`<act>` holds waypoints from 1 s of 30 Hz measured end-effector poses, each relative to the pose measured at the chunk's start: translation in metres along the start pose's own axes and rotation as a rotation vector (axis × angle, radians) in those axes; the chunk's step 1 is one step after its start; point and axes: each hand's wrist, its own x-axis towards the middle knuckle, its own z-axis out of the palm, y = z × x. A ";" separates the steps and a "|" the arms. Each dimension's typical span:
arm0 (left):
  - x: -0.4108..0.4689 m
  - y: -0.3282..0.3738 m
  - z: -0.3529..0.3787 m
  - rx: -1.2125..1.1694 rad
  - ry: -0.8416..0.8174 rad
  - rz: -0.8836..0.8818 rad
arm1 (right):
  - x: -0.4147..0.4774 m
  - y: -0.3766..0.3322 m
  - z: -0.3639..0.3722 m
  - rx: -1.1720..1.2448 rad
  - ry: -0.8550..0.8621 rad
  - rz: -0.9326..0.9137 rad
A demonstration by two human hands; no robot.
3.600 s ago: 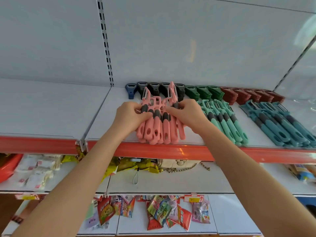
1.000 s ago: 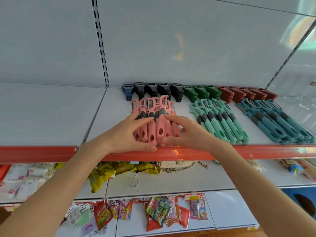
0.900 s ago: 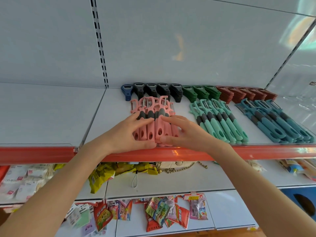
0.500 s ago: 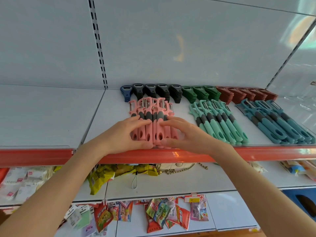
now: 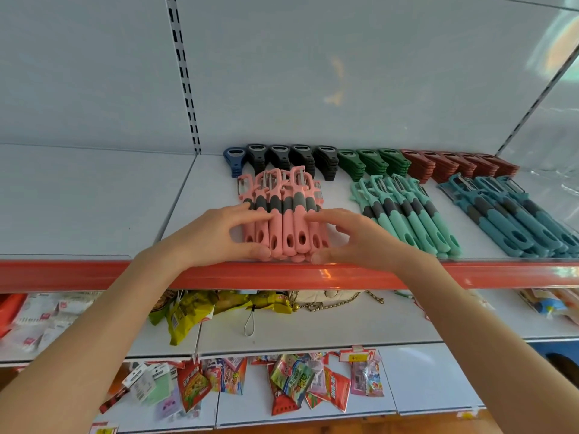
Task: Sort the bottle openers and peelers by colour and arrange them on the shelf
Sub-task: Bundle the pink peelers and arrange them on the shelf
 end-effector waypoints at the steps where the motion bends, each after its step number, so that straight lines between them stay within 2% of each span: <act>1: 0.000 -0.002 0.000 -0.004 0.003 0.001 | 0.000 0.001 0.001 -0.009 0.001 -0.001; 13: 0.002 -0.009 -0.006 0.000 0.001 0.015 | 0.001 0.003 0.001 -0.024 0.007 -0.004; 21: 0.003 -0.007 0.000 0.004 0.110 0.081 | 0.000 -0.002 0.005 -0.030 0.041 -0.038; 30: -0.002 -0.009 0.002 -0.003 0.137 0.105 | -0.003 -0.001 0.007 -0.039 0.053 -0.011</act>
